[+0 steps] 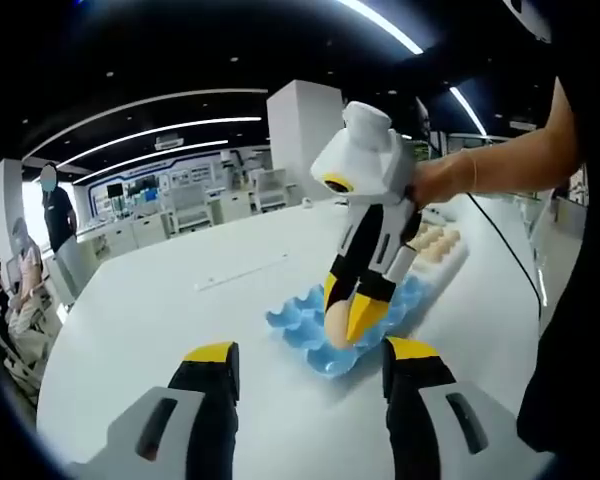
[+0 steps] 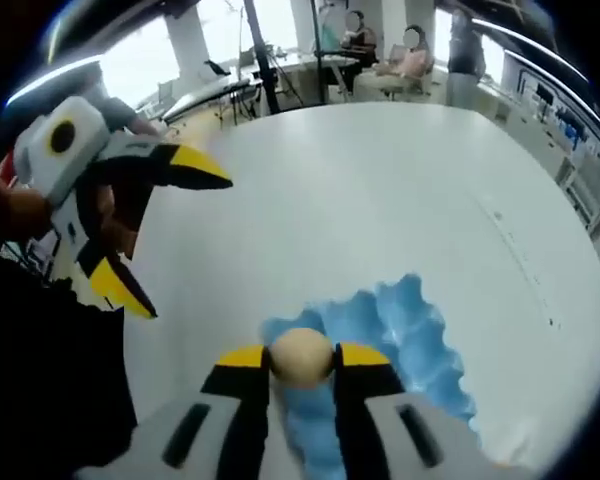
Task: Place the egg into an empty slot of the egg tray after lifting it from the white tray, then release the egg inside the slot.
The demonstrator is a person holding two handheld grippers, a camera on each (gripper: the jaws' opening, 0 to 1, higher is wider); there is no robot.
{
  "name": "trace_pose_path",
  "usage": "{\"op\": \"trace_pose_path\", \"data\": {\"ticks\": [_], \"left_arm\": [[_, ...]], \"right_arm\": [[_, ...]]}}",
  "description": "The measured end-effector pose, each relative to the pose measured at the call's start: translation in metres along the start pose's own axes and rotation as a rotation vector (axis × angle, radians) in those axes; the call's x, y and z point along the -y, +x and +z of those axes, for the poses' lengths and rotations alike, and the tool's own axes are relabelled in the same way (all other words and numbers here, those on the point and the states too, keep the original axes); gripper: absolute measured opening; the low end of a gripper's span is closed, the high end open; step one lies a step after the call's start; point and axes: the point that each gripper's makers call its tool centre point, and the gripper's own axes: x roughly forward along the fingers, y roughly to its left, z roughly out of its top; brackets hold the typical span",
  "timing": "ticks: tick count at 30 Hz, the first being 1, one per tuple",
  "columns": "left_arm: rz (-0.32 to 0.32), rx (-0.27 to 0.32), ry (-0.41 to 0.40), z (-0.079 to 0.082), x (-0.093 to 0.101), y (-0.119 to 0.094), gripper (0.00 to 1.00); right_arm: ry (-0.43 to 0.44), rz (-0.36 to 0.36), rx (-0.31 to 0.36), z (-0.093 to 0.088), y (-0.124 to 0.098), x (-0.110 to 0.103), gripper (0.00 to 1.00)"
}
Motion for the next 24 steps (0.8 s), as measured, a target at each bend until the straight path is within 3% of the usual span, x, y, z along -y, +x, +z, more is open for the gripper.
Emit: {"op": "trace_pose_path", "data": {"ticks": [24], "left_arm": [[-0.002, -0.001, 0.003, -0.003, -0.003, -0.004, 0.56]], "right_arm": [[-0.097, 0.008, -0.070, -0.010, 0.031, -0.003, 0.24]]}}
